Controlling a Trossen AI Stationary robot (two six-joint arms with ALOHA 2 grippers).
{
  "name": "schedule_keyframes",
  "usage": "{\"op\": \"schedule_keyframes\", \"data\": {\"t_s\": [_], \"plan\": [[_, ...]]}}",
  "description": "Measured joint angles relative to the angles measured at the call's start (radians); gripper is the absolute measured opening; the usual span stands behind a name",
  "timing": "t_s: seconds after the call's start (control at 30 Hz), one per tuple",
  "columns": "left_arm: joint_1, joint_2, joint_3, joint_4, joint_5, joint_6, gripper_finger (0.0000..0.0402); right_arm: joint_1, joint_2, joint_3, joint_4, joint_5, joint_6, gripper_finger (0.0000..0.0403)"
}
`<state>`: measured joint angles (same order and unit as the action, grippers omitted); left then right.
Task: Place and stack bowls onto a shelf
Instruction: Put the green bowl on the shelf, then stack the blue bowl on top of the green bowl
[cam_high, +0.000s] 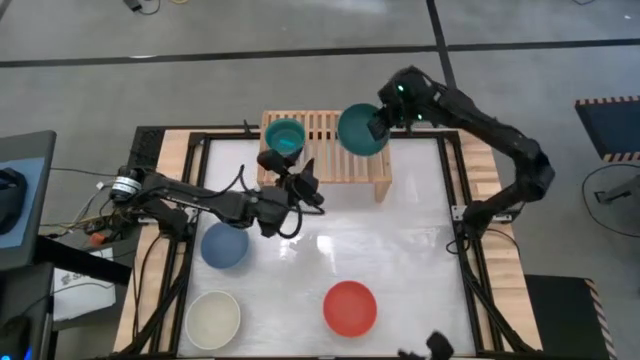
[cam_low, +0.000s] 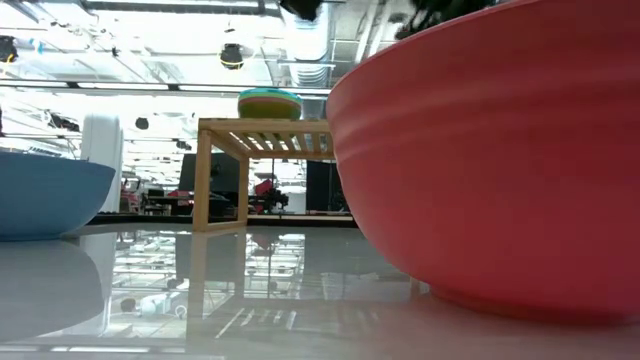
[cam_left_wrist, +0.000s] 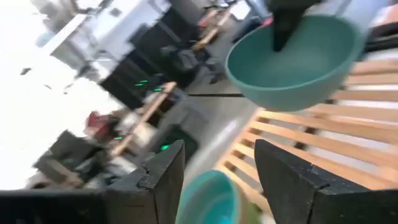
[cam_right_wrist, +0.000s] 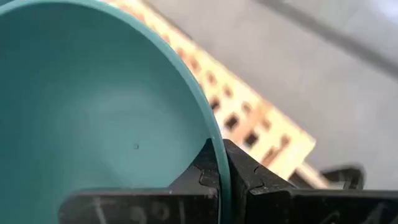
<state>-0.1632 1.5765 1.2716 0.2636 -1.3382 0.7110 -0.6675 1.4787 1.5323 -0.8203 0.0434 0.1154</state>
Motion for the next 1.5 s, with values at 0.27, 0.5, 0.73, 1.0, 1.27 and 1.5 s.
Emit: {"op": "schedule_keyframes", "data": {"t_s": [0.27,0.5,0.73,1.0,1.27,1.5], "plan": [[0.063,-0.13,0.0,-0.663,0.618,-0.676,0.0155,-0.095,0.164,0.035,-0.06,-0.196,-0.027,0.003],[0.078,-0.185,0.0,-0.901,0.687,-0.76,0.0151,-0.087,0.206,0.035,-0.051,-0.233,-0.042,0.0051],[0.065,-0.25,0.0,-0.995,0.671,-0.826,0.0151,-0.091,0.154,0.032,-0.036,-0.223,-0.058,0.0108],[0.049,-0.329,0.0,-1.09,0.634,-0.866,0.0149,-0.094,0.036,0.032,-0.025,-0.223,-0.056,0.0197],[0.03,-0.355,-0.01,-1.409,0.668,-1.134,0.0142,-0.085,-0.129,0.011,-0.051,-0.213,-0.068,0.0228],[-0.03,-0.362,-0.159,-1.527,0.815,-1.333,0.0141,-0.021,-0.357,-0.229,0.025,-0.17,-0.031,0.0226]]}}
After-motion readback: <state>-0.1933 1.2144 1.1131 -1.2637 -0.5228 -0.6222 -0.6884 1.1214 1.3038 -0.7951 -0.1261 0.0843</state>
